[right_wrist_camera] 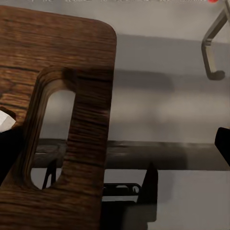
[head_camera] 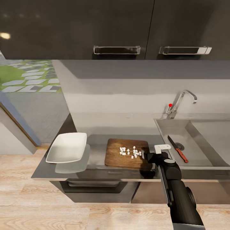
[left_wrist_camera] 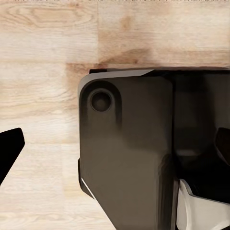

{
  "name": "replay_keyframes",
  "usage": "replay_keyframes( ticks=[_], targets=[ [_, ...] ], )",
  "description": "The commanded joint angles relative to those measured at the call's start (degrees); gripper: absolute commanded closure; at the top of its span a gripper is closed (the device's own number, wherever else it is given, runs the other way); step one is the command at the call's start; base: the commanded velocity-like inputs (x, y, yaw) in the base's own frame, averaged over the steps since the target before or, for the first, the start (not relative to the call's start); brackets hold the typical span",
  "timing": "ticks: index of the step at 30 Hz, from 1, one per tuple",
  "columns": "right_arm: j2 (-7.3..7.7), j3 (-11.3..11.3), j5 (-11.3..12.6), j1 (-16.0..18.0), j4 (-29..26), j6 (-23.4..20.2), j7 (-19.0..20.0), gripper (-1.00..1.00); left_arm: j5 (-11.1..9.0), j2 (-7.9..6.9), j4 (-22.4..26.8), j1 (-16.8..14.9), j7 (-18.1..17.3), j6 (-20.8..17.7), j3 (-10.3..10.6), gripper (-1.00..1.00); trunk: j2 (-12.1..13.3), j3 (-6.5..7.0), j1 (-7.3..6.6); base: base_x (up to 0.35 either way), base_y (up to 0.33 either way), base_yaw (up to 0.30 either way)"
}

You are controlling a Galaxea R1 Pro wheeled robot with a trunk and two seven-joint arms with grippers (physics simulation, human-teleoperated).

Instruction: In the kitchen, take the Vidalia onion out of the sink, dice it on the chopping board with the paring knife, put the diced onion into the bowl on the countertop, then place both the paring knife and the chopping board into the sink.

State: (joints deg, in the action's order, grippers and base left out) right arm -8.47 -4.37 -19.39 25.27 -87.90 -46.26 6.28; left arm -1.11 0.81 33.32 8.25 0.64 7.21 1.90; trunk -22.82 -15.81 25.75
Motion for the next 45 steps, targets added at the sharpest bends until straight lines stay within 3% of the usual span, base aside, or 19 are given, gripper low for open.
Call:
replay_keyframes(
  ticks=[1,45],
  targets=[
    [-0.06,-0.1,-0.6,0.0,-0.1,-0.2,0.6,-1.00,-0.1,-0.02,0.1,0.0,0.1,0.1,0.1,-1.00,-0.1,-0.09,0.04,0.027,0.000,0.000],
    [-0.06,0.0,-0.5,0.0,0.4,-0.2,0.6,-1.00,-0.1,-0.02,0.0,0.0,0.1,0.1,0.1,-1.00,-0.1,-0.09,0.04,0.019,-0.014,0.000]
  ],
)
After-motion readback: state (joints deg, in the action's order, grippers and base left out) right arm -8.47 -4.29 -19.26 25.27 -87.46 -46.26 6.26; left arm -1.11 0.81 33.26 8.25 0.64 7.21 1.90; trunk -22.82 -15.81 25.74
